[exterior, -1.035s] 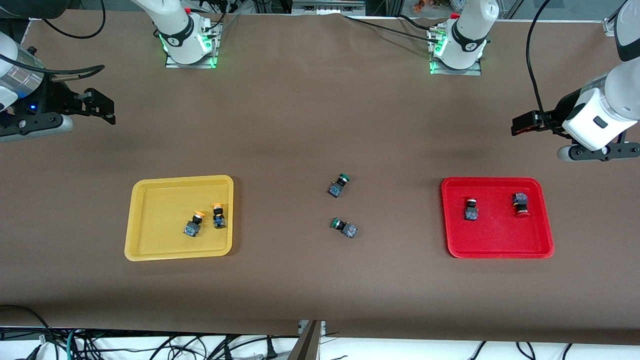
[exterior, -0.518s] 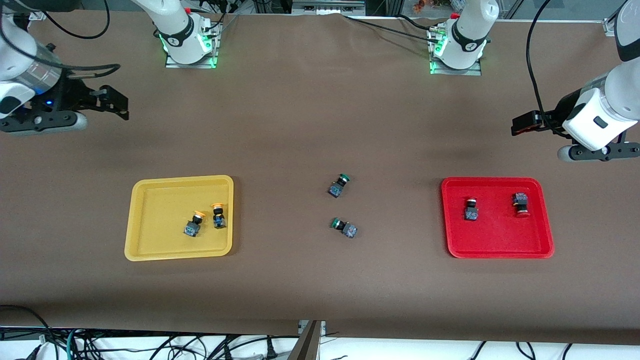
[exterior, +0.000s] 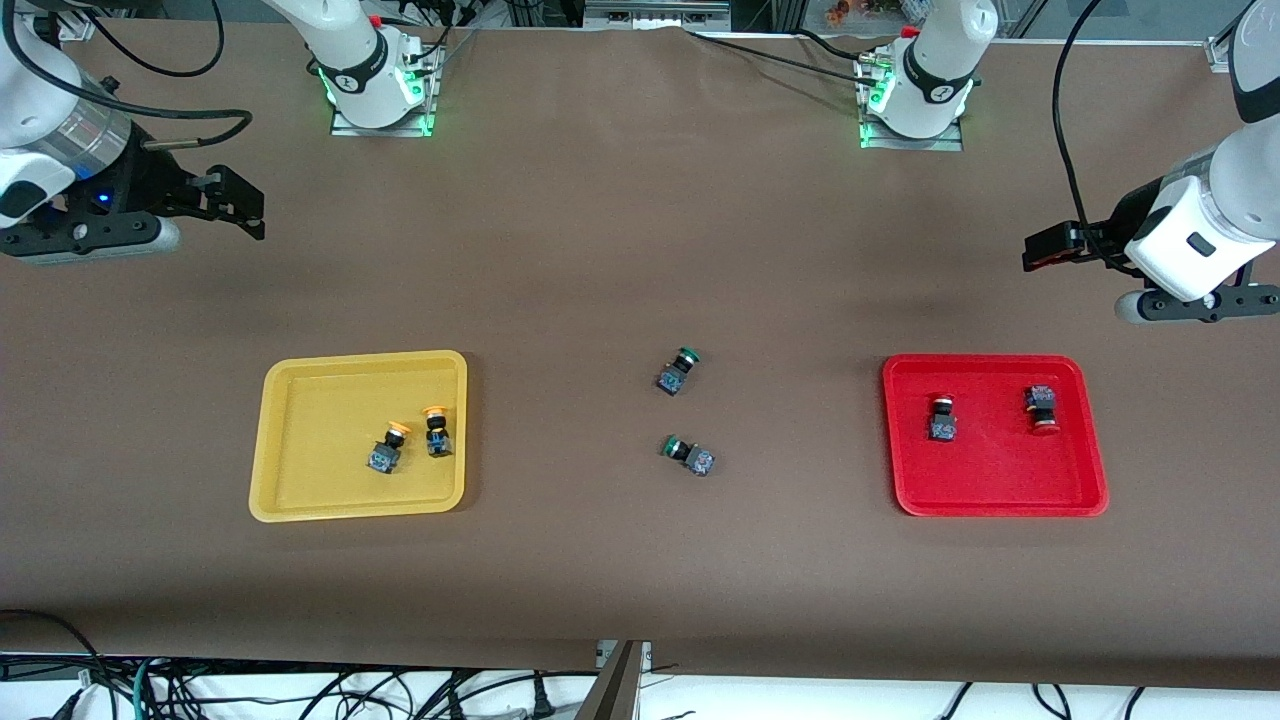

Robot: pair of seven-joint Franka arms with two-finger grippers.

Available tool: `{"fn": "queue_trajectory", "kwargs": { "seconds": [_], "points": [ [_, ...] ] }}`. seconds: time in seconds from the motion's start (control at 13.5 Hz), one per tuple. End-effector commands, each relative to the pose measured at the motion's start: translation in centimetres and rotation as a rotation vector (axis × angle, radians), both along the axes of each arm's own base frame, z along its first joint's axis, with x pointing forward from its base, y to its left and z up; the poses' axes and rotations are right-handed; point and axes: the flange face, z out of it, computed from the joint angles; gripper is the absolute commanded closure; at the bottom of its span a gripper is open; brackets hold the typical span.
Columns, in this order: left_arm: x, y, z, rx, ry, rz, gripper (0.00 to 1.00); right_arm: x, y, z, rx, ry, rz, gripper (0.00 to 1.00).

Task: Place red and yellow buttons in trays

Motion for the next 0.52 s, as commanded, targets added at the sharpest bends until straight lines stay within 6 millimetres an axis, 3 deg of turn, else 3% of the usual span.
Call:
{"fn": "queue_trajectory", "kwargs": {
  "seconds": [0.0,0.22,0.3,0.44],
  "points": [
    [0.4,0.1,0.5,0.01,-0.011,0.004,0.0,0.9,-0.2,1.2,0.009,-0.017,0.017,0.01],
    [0.4,0.1,0.5,0.01,-0.011,0.004,0.0,1.4,0.1,1.0,0.006,-0.027,0.022,0.01],
    [0.4,0.1,0.5,0.01,-0.011,0.004,0.0,1.5,-0.3,1.9,0.015,-0.044,-0.004,0.01],
    [0.4,0.1,0.5,0.011,-0.011,0.007,0.0,1.9,-1.5,1.4,0.039,-0.032,-0.02,0.01]
  ]
}}
